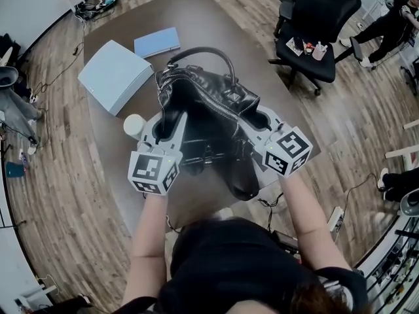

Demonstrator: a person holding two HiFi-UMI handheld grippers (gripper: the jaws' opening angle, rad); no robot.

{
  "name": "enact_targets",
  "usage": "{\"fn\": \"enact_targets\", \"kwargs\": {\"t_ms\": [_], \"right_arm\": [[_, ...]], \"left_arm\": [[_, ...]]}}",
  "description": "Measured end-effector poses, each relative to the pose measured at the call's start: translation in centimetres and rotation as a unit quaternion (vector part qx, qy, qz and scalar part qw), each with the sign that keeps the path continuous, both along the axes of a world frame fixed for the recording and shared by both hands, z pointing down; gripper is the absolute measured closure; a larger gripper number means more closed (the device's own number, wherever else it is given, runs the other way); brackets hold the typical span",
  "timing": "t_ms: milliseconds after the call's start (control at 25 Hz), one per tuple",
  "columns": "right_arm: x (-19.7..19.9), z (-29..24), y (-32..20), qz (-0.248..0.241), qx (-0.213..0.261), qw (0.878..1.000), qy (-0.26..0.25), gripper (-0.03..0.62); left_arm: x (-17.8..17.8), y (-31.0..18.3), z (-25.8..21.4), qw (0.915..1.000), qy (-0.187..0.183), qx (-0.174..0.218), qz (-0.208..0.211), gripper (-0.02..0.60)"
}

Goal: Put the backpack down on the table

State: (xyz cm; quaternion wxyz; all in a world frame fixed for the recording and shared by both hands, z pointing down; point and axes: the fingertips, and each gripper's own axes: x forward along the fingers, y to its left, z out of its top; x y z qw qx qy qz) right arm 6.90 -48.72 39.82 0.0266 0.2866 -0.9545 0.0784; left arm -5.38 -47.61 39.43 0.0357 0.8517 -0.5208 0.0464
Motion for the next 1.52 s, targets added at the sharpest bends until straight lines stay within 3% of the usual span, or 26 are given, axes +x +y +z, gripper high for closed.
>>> {"fn": "enact_targets", "kwargs": {"t_ms": [760, 1240, 1520], "right_arm": [[-1.4, 0.6, 2.0, -0.047, 0.011, 0.999, 0.025, 0.485], [-0.4, 0.3, 3.0, -0.052, -0.003, 0.998, 0.031, 0.413], [0.4, 0.2, 4.6, -0.066, -0.007, 0.997, 0.034, 0.382]], "left_arm": [[-2.1, 1.9, 2.2, 0.9977, 0.065, -0.013, -0.008, 0.44], [-2.9, 3.2, 2.1, 0.9979, 0.055, -0.027, -0.019, 0.345], [-2.9, 5.0, 2.0, 0.9978, 0.054, -0.031, -0.024, 0.327]]}}
